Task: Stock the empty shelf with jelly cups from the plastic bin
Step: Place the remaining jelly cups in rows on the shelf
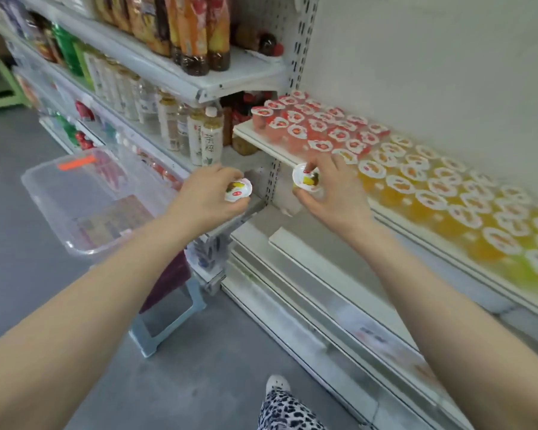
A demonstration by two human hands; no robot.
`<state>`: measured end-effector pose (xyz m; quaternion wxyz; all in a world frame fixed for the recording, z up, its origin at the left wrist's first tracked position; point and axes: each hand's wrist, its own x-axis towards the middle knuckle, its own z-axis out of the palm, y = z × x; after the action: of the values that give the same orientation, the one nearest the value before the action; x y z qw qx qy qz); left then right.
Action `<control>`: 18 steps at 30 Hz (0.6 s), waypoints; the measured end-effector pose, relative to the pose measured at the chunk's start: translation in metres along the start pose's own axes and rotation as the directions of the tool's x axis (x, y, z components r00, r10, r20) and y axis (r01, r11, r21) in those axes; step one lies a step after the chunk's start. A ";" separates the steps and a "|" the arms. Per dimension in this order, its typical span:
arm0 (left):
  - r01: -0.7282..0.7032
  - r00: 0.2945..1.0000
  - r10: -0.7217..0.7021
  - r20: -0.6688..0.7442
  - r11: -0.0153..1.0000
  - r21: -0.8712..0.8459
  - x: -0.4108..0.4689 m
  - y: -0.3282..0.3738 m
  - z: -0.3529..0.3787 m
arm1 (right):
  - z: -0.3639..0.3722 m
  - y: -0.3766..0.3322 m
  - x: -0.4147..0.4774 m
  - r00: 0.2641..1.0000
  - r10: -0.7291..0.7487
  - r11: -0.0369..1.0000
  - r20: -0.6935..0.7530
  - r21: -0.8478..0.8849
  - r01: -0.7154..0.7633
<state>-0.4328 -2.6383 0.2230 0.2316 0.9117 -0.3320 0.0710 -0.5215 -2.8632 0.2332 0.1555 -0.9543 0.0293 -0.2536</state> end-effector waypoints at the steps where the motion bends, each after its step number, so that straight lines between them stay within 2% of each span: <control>1: -0.044 0.999 0.044 -0.004 0.999 -0.003 0.004 0.016 0.000 | -0.016 0.006 -0.007 0.999 0.026 0.999 -0.024 -0.020 -0.026; 6: -0.238 0.971 0.237 -0.009 0.971 -0.026 0.027 0.093 0.011 | -0.085 0.043 -0.044 0.979 0.105 0.988 -0.173 -0.092 -0.122; 10: -0.371 0.928 0.371 -0.020 0.926 -0.064 0.044 0.161 0.028 | -0.137 0.083 -0.083 0.942 0.212 0.955 -0.261 -0.148 -0.256; 18: -0.469 0.876 0.482 -0.022 0.840 -0.273 0.058 0.327 0.082 | -0.242 0.174 -0.185 0.871 0.326 0.877 -0.367 -0.226 -0.424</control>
<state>-0.5993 -2.9296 0.2898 0.3205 0.7622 -0.5593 0.0587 -0.7978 -3.0719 0.2897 0.0490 -0.8886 0.2787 -0.3610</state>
